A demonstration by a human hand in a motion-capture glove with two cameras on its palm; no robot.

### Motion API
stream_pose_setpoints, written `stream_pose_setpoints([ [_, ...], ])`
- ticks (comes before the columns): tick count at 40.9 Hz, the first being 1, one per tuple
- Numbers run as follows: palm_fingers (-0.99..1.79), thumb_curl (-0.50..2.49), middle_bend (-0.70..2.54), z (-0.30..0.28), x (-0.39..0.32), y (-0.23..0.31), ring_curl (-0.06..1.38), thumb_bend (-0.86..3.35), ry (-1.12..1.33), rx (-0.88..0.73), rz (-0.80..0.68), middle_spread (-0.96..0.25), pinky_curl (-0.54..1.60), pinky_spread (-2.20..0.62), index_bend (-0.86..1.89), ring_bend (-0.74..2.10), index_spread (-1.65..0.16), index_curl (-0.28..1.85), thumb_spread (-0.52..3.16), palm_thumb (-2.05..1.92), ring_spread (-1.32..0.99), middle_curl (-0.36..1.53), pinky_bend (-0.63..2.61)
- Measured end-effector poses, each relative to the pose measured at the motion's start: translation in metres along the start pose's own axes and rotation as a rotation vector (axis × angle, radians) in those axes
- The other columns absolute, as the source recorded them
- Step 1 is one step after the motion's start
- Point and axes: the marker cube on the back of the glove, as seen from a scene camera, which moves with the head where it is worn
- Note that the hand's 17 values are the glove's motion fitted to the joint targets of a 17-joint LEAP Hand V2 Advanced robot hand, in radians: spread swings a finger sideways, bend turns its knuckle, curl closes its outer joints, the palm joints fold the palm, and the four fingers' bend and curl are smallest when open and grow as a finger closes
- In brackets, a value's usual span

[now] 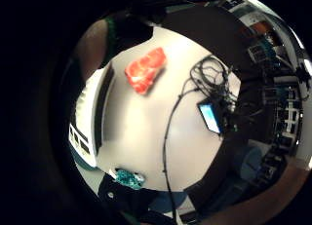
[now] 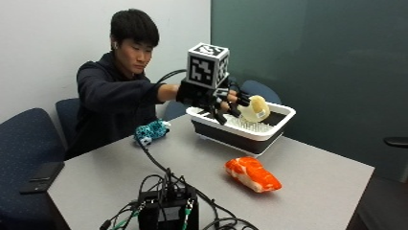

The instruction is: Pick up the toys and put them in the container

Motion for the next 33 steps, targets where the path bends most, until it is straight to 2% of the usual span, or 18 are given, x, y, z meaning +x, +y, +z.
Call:
stream_pose_setpoints([
  [6, -0.32, 0.41, 0.1, 0.047, 0.034, -0.047, 0.29, 0.05, 0.008, -0.116, 0.109, -0.09, 0.34, -0.03, 0.05, 0.25, -0.3, 0.22, 1.32, 0.27, -0.03, 0.22, 1.14],
  [11, -0.37, 0.4, 0.07, 0.097, 0.03, -0.066, 0.29, 0.05, 0.045, -0.234, 0.041, -0.09, 0.34, -0.03, 0.06, 0.23, -0.29, 0.2, 1.34, 0.3, -0.02, 0.2, 1.16],
  [19, -0.4, 0.37, 0.05, 0.153, 0.032, -0.105, 0.29, -0.02, 0.057, -0.301, 0.027, -0.08, 0.33, -0.02, 0.1, 0.17, -0.3, 0.19, 1.26, 0.25, 0.01, 0.17, 1.17],
  [22, -0.35, 0.36, 0.02, 0.165, 0.034, -0.115, 0.27, -0.03, 0.041, -0.276, 0.05, -0.07, 0.33, -0.02, 0.19, 0.14, -0.31, 0.22, 1.24, 0.22, 0.02, 0.15, 1.16],
  [24, -0.25, 0.36, -0.01, 0.167, 0.036, -0.119, 0.26, 0.0, 0.013, -0.238, 0.064, -0.06, 0.33, -0.02, 0.34, 0.1, -0.32, 0.27, 1.25, 0.25, 0.03, 0.13, 1.18],
  [27, 0.01, 0.4, 0.01, 0.165, 0.039, -0.12, 0.26, 0.09, -0.015, -0.192, 0.065, -0.06, 0.34, -0.06, 0.54, 0.18, -0.31, 0.33, 1.33, 0.41, 0.03, 0.11, 1.23],
  [29, 0.16, 0.43, 0.08, 0.162, 0.042, -0.118, 0.28, 0.14, -0.011, -0.16, 0.057, -0.06, 0.34, -0.11, 0.55, 0.27, -0.3, 0.35, 1.35, 0.5, 0.02, 0.11, 1.27],
  [32, 0.52, 0.49, 0.2, 0.157, 0.046, -0.11, 0.32, 0.21, 0.016, -0.12, 0.046, -0.09, 0.32, -0.22, 0.51, 0.52, -0.31, 0.34, 1.33, 0.63, -0.08, 0.12, 1.27],
  [33, 0.54, 0.5, 0.19, 0.155, 0.047, -0.106, 0.32, 0.22, 0.023, -0.11, 0.043, -0.09, 0.31, -0.24, 0.5, 0.55, -0.3, 0.33, 1.33, 0.65, -0.1, 0.12, 1.25],
])
